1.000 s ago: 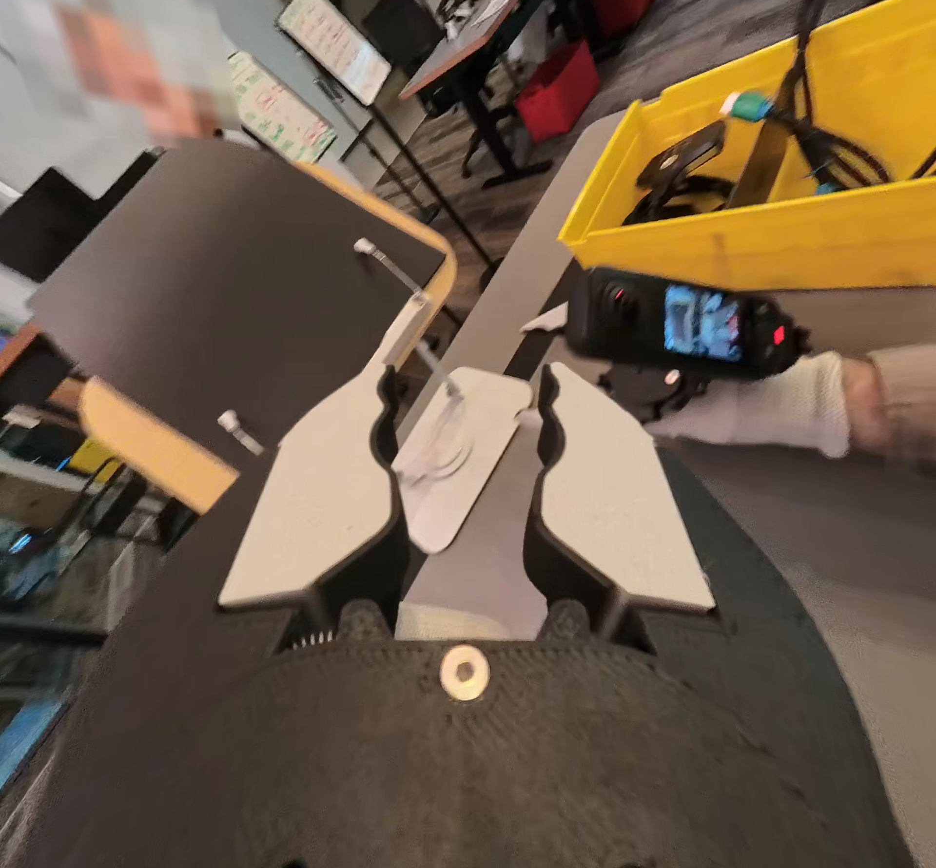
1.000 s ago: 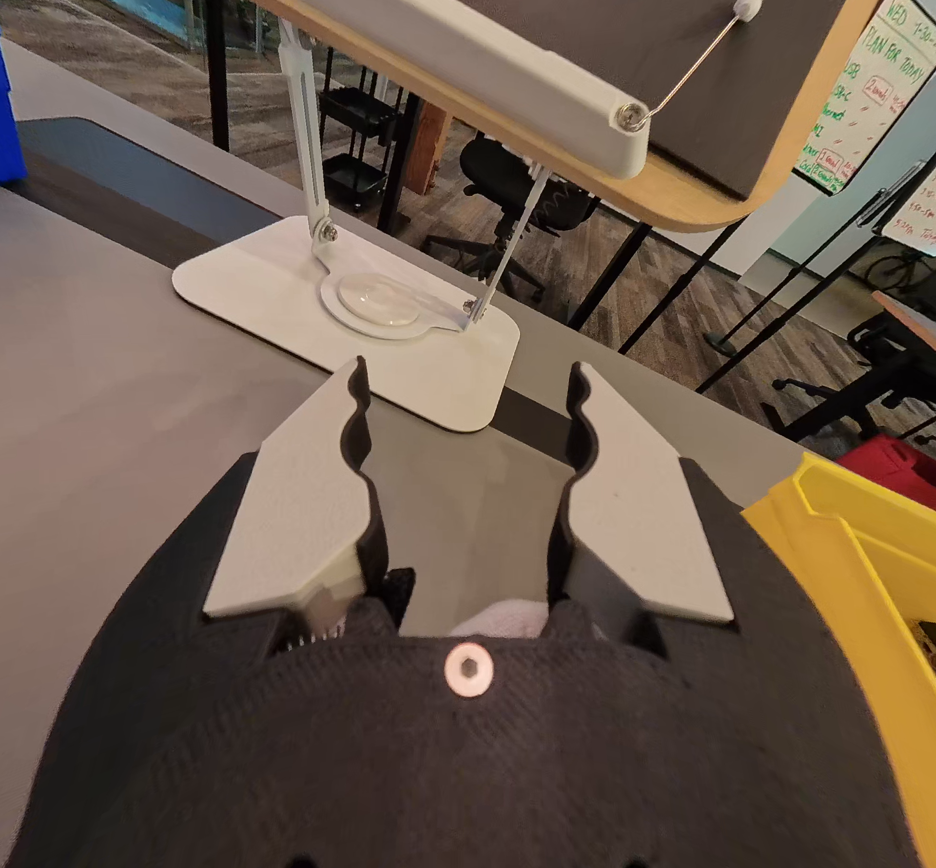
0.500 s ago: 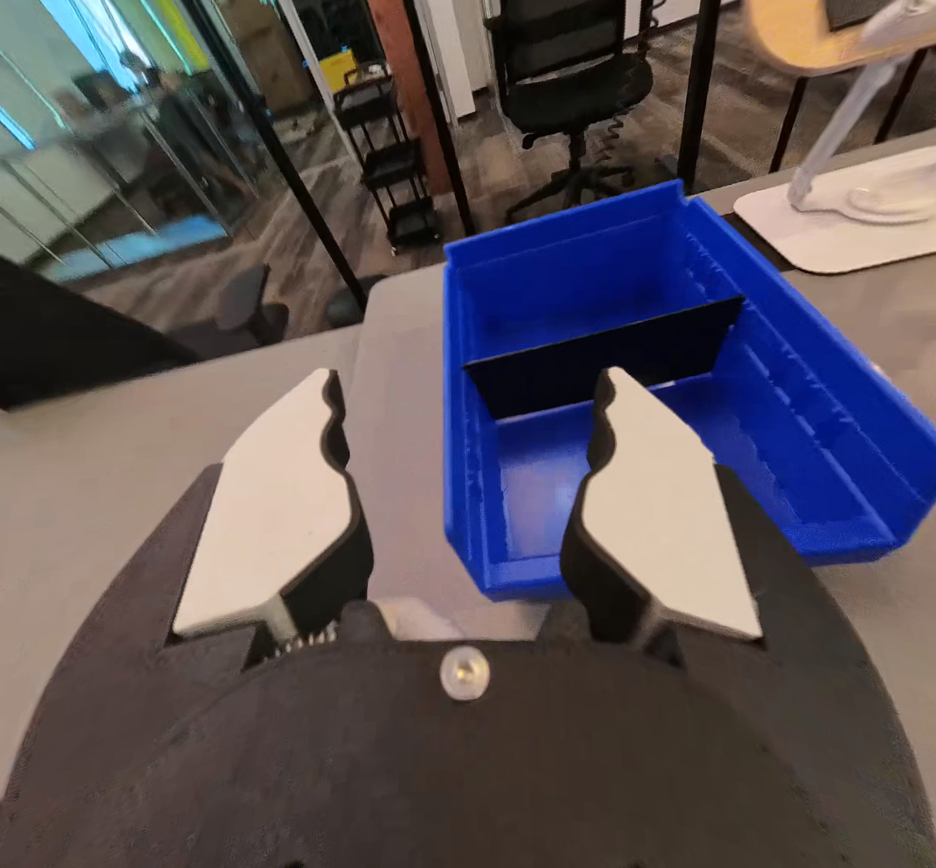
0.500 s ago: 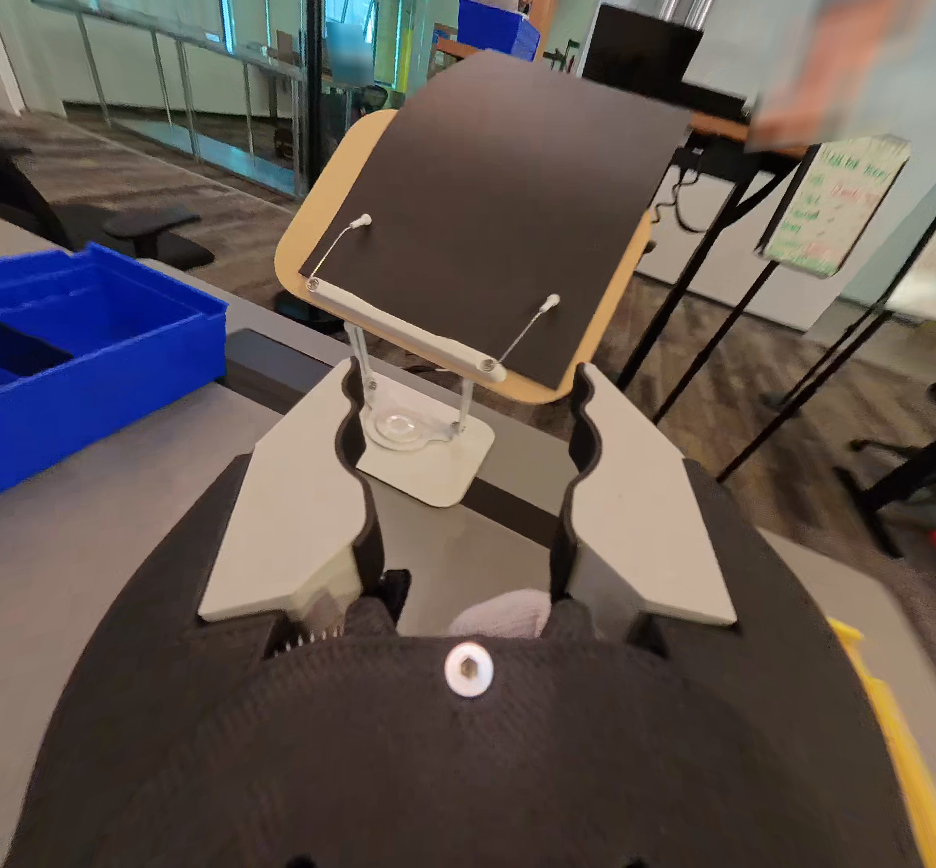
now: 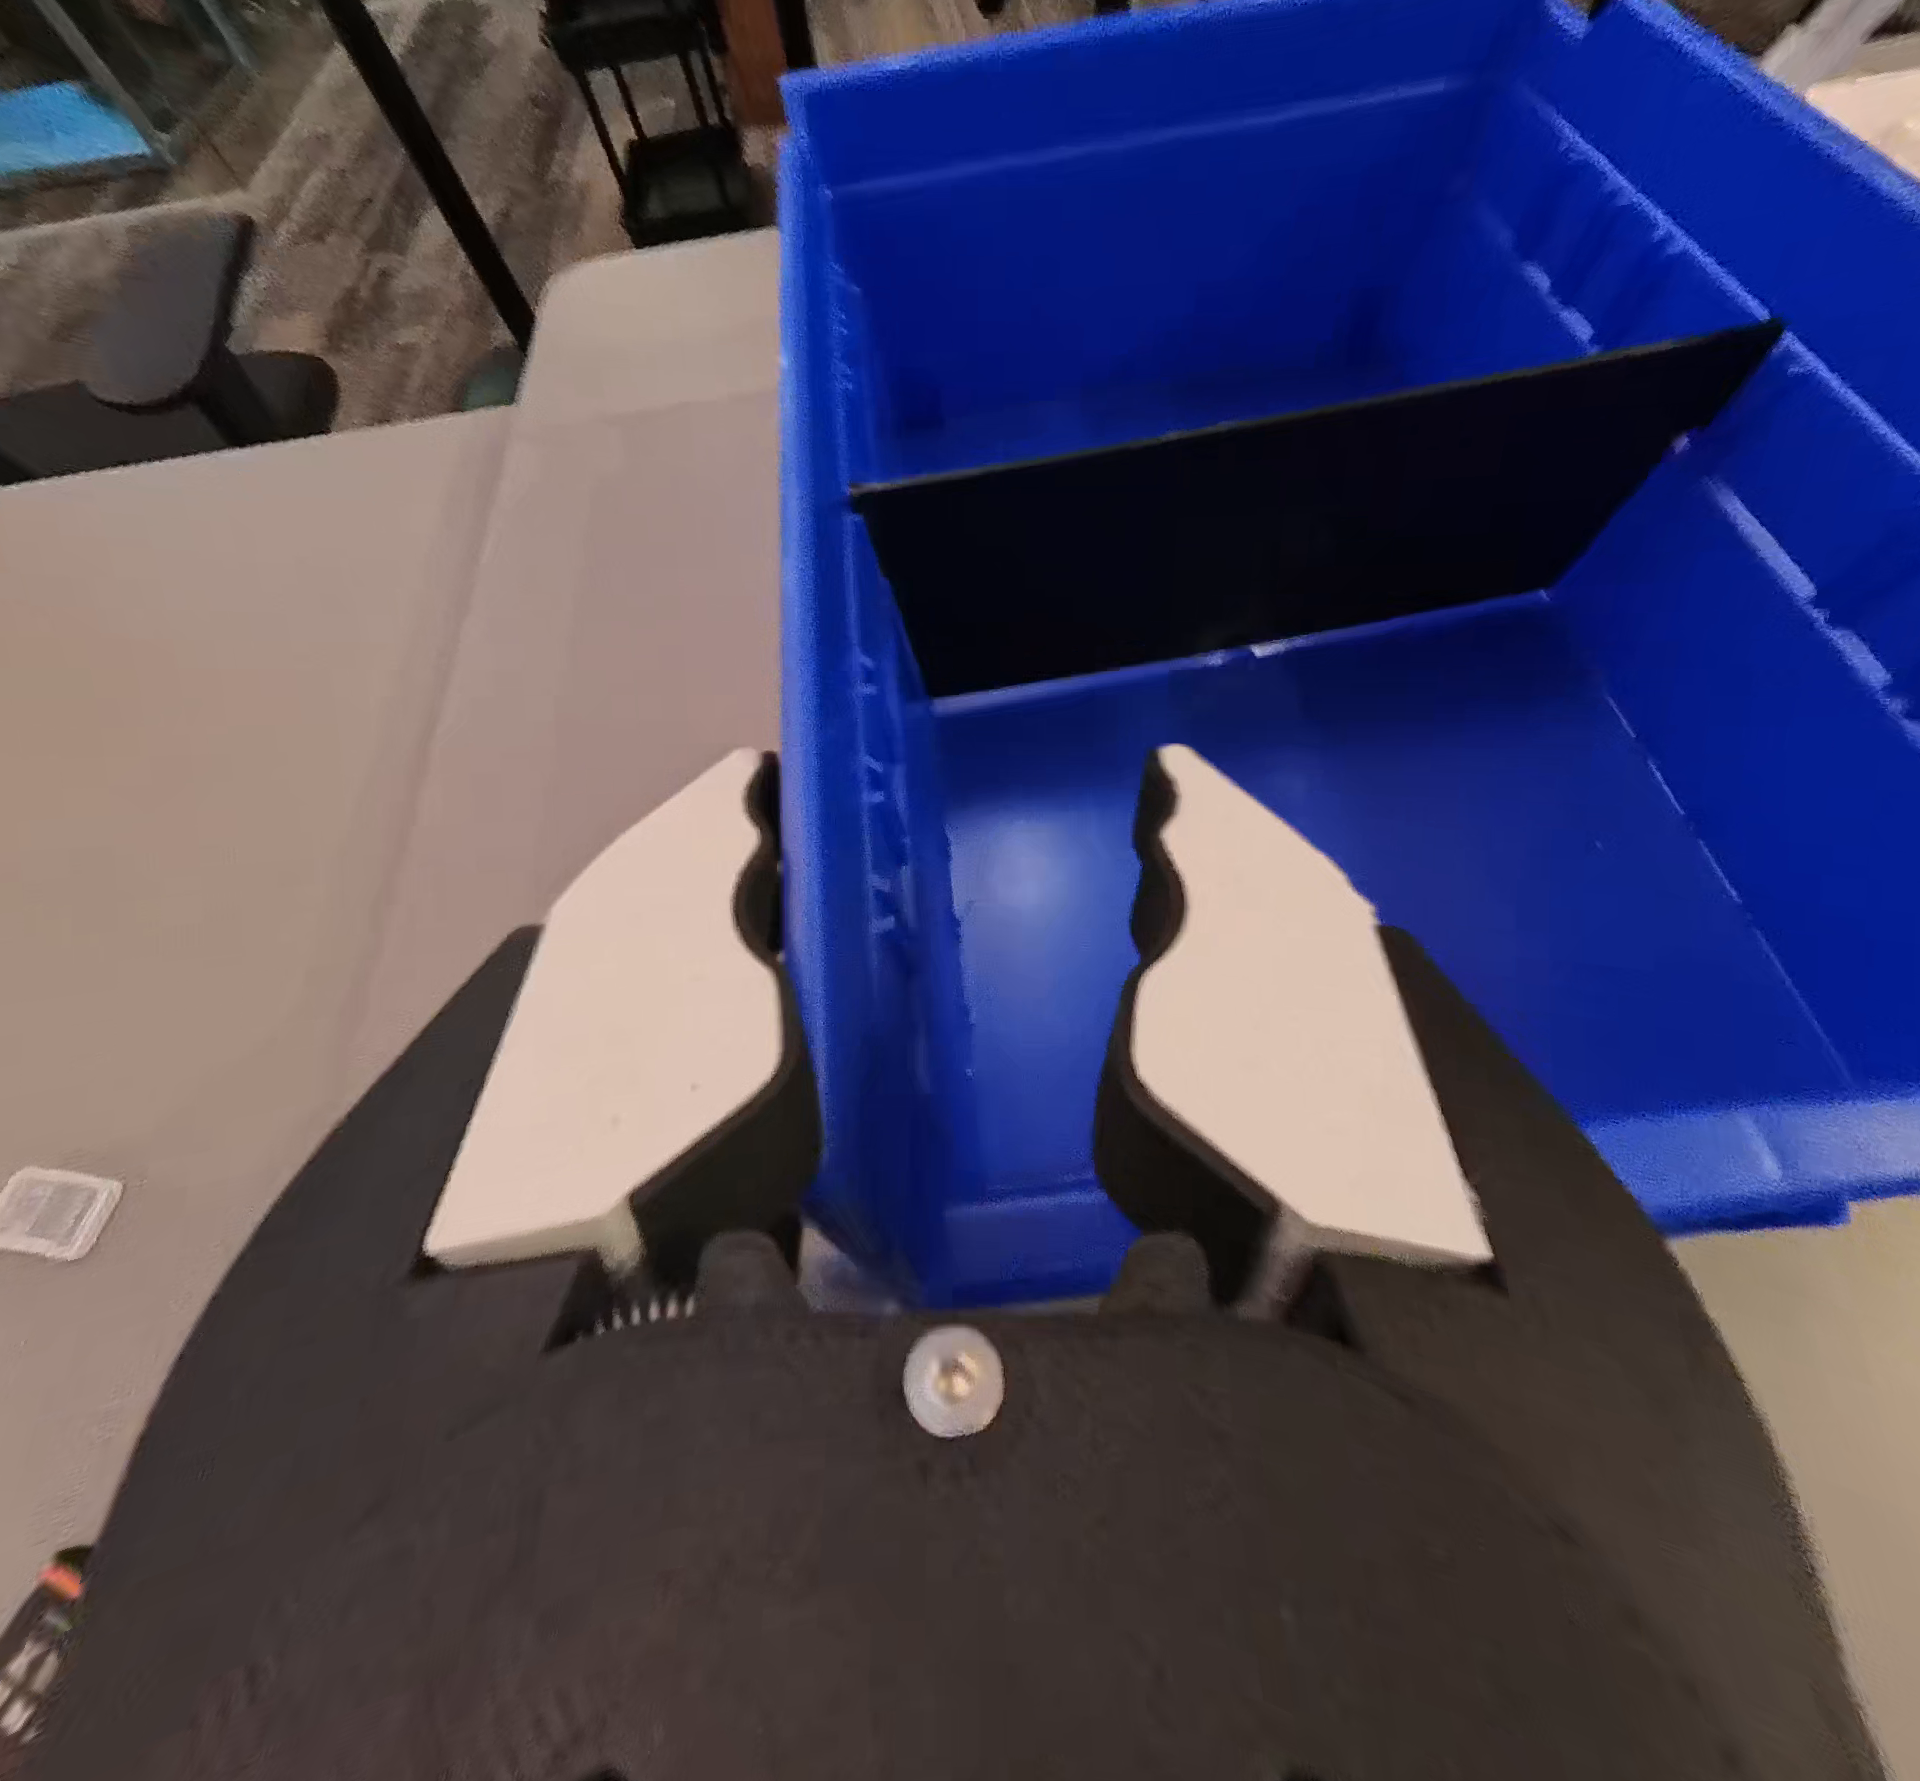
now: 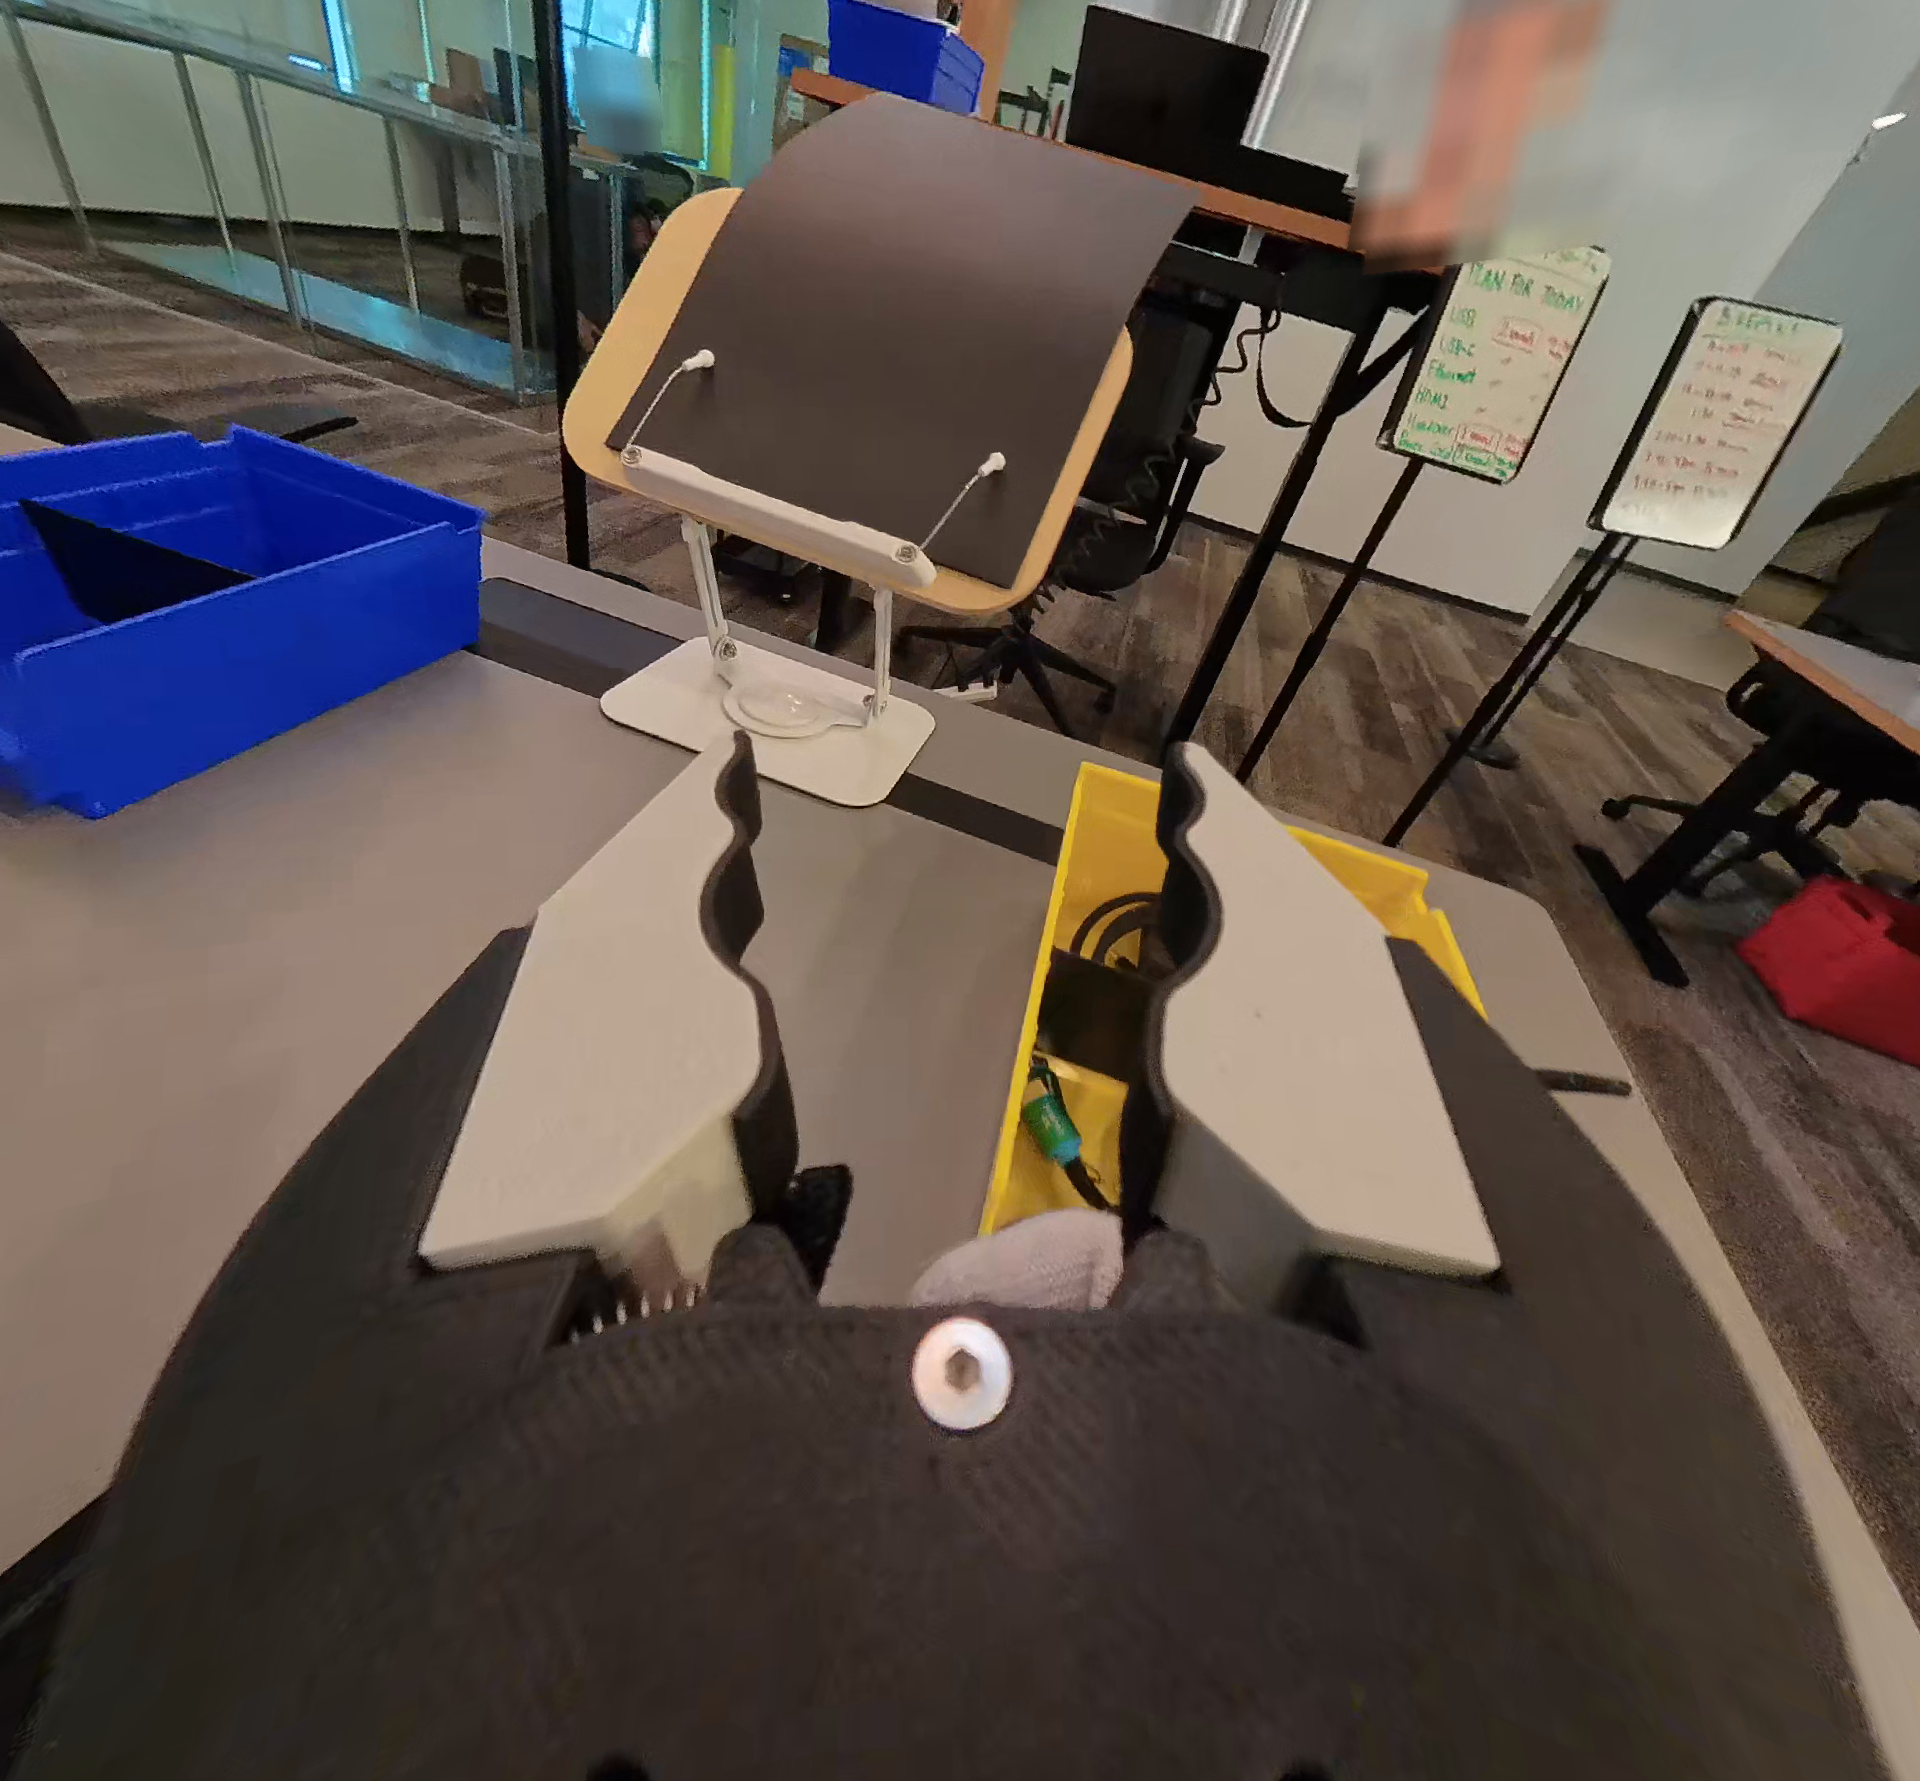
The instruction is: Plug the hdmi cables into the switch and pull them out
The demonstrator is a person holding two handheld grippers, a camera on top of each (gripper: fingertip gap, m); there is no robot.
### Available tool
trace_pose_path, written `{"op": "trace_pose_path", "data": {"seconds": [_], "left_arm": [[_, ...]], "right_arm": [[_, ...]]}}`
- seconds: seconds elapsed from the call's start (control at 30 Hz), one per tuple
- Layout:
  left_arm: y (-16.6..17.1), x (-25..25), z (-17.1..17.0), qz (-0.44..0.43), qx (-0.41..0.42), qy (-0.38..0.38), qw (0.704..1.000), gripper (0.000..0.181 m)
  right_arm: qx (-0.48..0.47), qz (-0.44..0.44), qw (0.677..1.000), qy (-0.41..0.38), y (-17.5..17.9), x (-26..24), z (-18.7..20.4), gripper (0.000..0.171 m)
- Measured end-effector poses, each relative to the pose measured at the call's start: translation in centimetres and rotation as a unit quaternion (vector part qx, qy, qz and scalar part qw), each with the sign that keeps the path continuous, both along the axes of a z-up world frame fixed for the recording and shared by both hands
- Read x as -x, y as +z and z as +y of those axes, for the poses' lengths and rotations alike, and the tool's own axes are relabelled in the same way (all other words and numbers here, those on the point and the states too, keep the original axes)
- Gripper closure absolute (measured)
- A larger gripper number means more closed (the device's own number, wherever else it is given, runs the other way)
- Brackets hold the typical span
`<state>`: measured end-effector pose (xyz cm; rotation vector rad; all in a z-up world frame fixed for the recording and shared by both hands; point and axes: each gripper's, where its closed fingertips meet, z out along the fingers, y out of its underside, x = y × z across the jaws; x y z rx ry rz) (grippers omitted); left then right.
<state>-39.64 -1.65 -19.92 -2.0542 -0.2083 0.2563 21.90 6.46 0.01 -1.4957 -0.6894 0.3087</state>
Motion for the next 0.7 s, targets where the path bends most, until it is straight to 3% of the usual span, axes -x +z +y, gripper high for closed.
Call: {"op": "trace_pose_path", "data": {"seconds": [0.17,0.23,0.33,0.37,0.43,0.53,0.6,0.7], "left_arm": [[0.3,1.6,0.6,0.027,-0.019,0.035,0.999,0.162],[0.4,1.8,0.7,0.023,-0.029,0.038,0.999,0.172],[0.4,1.7,0.6,0.009,-0.032,0.028,0.999,0.174],[0.5,2.0,0.4,0.015,-0.037,0.041,0.998,0.169],[1.3,3.2,-0.2,0.038,-0.053,0.073,0.995,0.138],[1.1,2.9,-0.2,-0.007,-0.045,0.048,0.998,0.136],[-0.2,2.5,0.2,-0.006,-0.003,0.035,0.999,0.119],[-0.8,2.5,0.6,0.015,0.005,0.036,0.999,0.144]], "right_arm": [[-0.002,-0.024,1.000,-0.017,-1.4,-1.8,-1.2,0.096],[0.004,-0.018,1.000,-0.020,-1.8,-2.5,-1.3,0.096],[0.004,-0.026,0.999,-0.039,-2.3,-3.9,-1.1,0.096],[0.004,-0.030,0.999,-0.046,-2.5,-4.4,-1.0,0.096],[0.004,-0.036,0.998,-0.056,-2.8,-5.2,-0.9,0.096],[0.007,-0.041,0.997,-0.069,-3.3,-6.5,-0.7,0.096],[0.012,-0.039,0.996,-0.075,-3.6,-7.3,-0.5,0.096],[0.019,-0.034,0.996,-0.082,-4.1,-8.0,0.0,0.096]]}}
